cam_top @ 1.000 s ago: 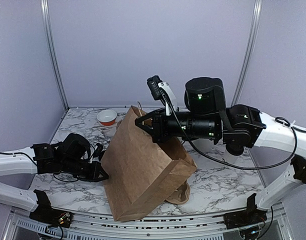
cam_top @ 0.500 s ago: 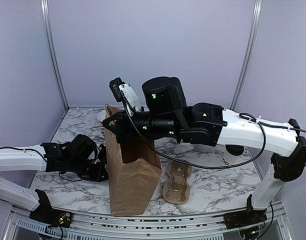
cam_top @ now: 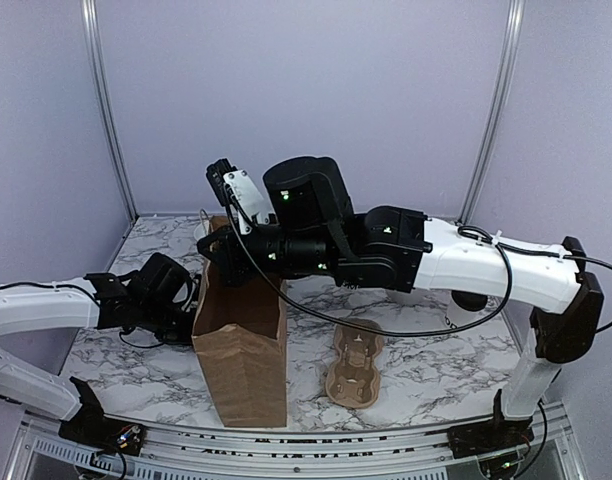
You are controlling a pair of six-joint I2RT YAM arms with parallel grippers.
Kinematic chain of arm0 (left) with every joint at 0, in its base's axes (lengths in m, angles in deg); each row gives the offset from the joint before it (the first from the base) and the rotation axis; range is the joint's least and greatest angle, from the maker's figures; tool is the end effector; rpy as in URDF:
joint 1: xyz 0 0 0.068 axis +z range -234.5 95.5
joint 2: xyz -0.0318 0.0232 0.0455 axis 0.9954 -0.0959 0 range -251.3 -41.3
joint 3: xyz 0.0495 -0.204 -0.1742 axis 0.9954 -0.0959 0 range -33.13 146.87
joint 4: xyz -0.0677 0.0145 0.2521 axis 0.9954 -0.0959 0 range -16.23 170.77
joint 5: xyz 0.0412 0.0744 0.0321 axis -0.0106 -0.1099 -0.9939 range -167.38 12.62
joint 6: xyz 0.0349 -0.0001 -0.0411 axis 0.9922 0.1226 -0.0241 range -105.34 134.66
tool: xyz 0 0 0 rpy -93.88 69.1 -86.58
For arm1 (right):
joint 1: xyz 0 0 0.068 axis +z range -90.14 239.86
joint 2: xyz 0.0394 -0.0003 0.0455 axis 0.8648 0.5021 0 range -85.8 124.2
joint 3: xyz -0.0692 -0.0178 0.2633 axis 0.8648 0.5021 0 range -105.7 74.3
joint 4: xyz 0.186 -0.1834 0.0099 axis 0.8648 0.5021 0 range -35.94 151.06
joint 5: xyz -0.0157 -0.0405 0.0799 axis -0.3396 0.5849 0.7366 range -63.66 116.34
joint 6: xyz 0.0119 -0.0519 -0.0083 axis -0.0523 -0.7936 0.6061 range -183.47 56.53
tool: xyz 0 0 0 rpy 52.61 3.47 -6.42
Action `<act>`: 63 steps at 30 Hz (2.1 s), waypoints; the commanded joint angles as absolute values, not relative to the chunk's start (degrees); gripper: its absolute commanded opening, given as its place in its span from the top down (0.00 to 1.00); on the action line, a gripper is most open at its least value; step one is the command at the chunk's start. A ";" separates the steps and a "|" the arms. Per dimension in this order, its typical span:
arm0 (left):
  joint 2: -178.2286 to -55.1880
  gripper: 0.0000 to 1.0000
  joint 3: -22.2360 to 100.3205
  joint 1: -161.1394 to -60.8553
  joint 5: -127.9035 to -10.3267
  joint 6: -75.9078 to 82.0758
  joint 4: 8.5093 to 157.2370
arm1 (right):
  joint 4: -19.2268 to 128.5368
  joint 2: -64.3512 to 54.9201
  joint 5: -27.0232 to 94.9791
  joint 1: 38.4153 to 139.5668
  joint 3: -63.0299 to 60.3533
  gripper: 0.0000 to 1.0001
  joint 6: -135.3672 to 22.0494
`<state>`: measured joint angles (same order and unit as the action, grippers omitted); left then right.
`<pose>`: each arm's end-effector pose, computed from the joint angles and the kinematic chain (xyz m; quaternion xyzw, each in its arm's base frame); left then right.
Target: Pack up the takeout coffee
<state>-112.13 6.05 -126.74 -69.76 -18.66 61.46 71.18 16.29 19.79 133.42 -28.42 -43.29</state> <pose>0.1761 -0.1664 0.2005 0.0952 0.9359 -0.2538 0.2251 0.1240 0.4059 0.4032 -0.3287 0.7300 0.4047 0.4419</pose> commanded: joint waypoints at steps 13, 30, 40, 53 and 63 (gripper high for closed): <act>-107.59 0.89 11.53 -123.87 -69.18 -15.83 57.88 | 75.44 16.81 19.34 131.10 -32.32 0.69 -45.17; -98.32 0.59 18.75 -121.76 -74.43 -17.84 54.68 | 82.56 11.49 15.75 131.58 -30.72 0.03 -44.86; -95.88 0.48 23.61 -121.76 -72.48 -17.49 53.76 | 80.38 9.29 18.27 130.65 -30.83 0.00 -48.32; -95.66 0.36 30.45 -121.76 -75.95 -20.57 52.59 | 62.82 4.07 40.55 116.82 -27.09 0.00 -50.91; -91.27 0.30 35.78 -121.76 -74.14 -23.72 48.84 | 70.94 -3.39 38.49 111.10 -24.17 0.01 -49.26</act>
<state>-93.94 32.72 -121.95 -75.88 -22.29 51.27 67.91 3.26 40.18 111.30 -28.77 -50.22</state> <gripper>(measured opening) 0.702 0.990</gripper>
